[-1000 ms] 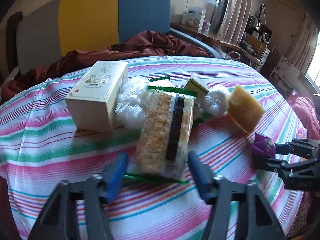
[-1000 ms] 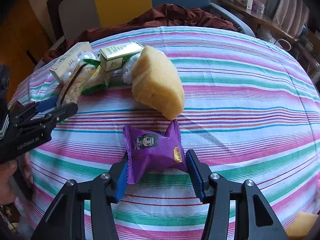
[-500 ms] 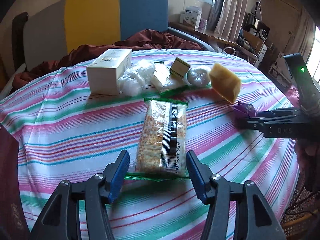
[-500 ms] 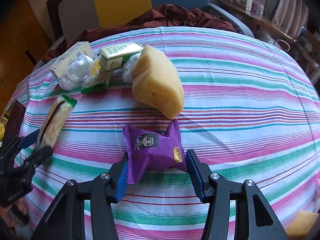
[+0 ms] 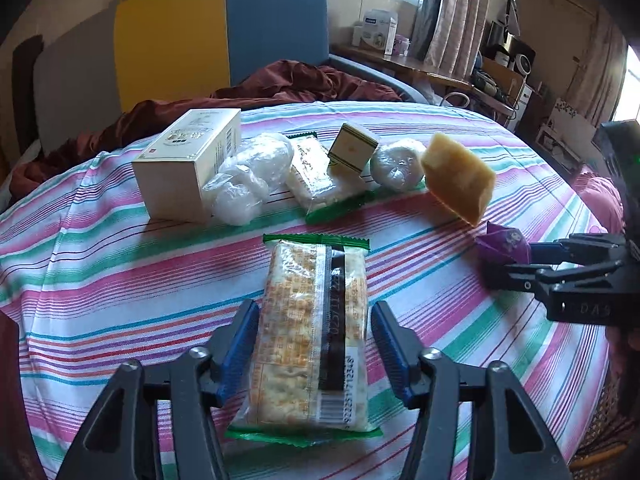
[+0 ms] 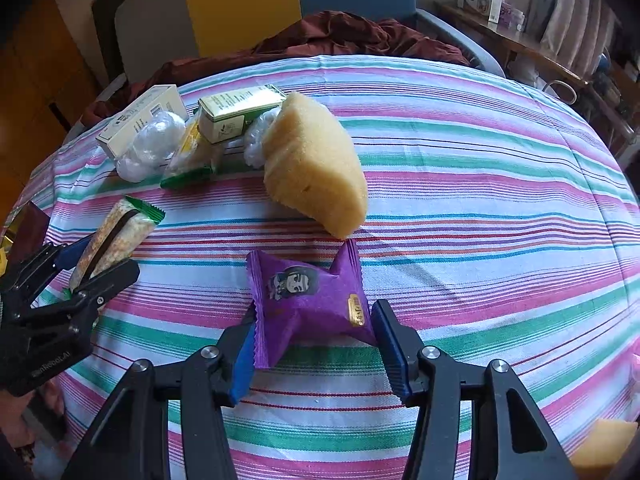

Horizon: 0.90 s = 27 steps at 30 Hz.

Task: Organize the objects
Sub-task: 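Grasp a purple snack packet with the right tool while the left tool grasps the cracker packet, then carry the purple packet in the right tool while the left tool carries the cracker packet to the tray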

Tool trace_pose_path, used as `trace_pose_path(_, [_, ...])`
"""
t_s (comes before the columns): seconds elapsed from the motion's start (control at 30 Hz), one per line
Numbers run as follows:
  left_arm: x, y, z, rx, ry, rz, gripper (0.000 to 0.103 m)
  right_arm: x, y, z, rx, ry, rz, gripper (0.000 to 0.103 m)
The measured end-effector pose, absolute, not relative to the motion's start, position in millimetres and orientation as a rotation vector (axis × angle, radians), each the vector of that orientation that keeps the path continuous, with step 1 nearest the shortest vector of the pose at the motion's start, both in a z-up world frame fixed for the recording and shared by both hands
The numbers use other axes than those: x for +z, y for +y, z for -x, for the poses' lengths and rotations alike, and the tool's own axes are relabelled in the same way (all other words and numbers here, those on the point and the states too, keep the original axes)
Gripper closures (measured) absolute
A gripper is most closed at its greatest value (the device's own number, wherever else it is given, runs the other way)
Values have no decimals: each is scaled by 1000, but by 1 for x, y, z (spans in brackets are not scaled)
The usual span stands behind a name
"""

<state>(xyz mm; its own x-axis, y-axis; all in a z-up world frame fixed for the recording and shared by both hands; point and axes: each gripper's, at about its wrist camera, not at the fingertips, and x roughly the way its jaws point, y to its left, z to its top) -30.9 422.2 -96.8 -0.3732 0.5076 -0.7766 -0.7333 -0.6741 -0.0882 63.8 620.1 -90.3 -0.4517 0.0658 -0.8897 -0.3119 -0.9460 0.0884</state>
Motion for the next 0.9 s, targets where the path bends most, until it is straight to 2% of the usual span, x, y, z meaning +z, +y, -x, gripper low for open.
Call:
trace_pose_path(0.07, [-96,416,30,2094,327,1047,58,-90,619,-63,2474,342,1495,50])
trace_pose_path(0.2, [-96,404,28,2080,280,1043,59,-89,615,-65,2477,307,1493,50])
trace_pose_path(0.43, [-94,395,12,2086,312,1002,61,-85,601,-67,2514,234,1479,51])
trace_pose_path(0.9, [-81,344,-6,2198,169,927,62,-79,568,-63,2630,114,1418,51])
